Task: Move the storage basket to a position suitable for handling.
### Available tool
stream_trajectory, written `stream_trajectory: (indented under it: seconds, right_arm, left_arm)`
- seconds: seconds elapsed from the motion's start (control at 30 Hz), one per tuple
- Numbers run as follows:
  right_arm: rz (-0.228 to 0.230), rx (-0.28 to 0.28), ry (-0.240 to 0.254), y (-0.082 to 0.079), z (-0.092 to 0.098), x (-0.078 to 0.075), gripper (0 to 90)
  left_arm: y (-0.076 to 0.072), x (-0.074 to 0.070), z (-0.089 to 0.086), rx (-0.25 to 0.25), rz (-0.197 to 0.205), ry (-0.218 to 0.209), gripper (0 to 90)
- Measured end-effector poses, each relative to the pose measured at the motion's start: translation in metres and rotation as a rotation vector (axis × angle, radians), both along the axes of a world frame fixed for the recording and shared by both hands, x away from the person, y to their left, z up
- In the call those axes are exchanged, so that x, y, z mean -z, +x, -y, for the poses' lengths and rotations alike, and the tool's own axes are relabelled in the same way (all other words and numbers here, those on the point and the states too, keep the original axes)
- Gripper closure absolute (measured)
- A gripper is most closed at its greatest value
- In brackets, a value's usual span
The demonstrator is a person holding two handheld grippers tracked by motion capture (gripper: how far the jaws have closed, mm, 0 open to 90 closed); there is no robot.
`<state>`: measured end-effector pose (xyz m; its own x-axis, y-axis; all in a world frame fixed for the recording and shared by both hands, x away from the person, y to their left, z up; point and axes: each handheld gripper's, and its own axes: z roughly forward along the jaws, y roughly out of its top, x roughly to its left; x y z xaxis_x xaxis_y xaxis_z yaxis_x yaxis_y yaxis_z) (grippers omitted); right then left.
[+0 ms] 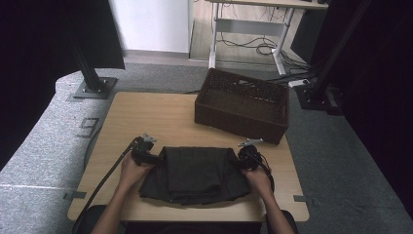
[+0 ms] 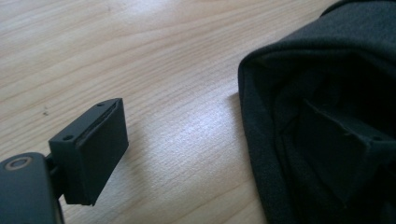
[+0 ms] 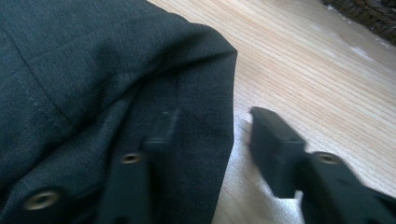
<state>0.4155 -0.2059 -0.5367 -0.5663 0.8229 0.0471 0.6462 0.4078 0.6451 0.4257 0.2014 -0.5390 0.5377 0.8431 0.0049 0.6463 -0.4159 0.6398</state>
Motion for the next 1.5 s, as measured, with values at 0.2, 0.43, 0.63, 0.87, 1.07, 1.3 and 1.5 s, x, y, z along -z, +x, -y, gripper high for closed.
stream_trajectory:
  seconds: [0.2,0.43,0.63,0.87,1.07,1.3,1.5]
  right_arm:
    - [-0.002,-0.021,0.006,-0.007,0.001,0.0,73.8]
    - [-0.007,-0.05,0.009,-0.021,0.003,0.0,76.8]
    - [-0.009,-0.081,0.01,-0.039,0.007,0.0,76.5]
    - [-0.015,-0.12,0.01,-0.057,0.01,-0.001,75.3]
    - [-0.017,-0.145,0.006,-0.071,0.01,-0.001,74.3]
    - [-0.031,-0.157,0.011,-0.084,0.011,-0.001,73.1]
    - [-0.045,-0.174,0.017,-0.094,0.013,-0.002,72.7]
  left_arm:
    - [-0.007,0.001,0.001,-0.006,0.014,-0.004,14.3]
    - [-0.017,0.002,-0.001,0.016,-0.005,-0.024,14.4]
    - [-0.035,0.002,-0.002,0.047,-0.018,-0.037,14.4]
    - [-0.06,0.002,-0.003,0.093,-0.011,-0.028,14.3]
    - [-0.069,0.001,-0.003,0.11,-0.013,-0.018,14.3]
    - [-0.081,0.001,-0.002,0.118,-0.002,-0.007,14.4]
    - [-0.094,0.002,-0.004,0.129,-0.013,-0.021,14.4]
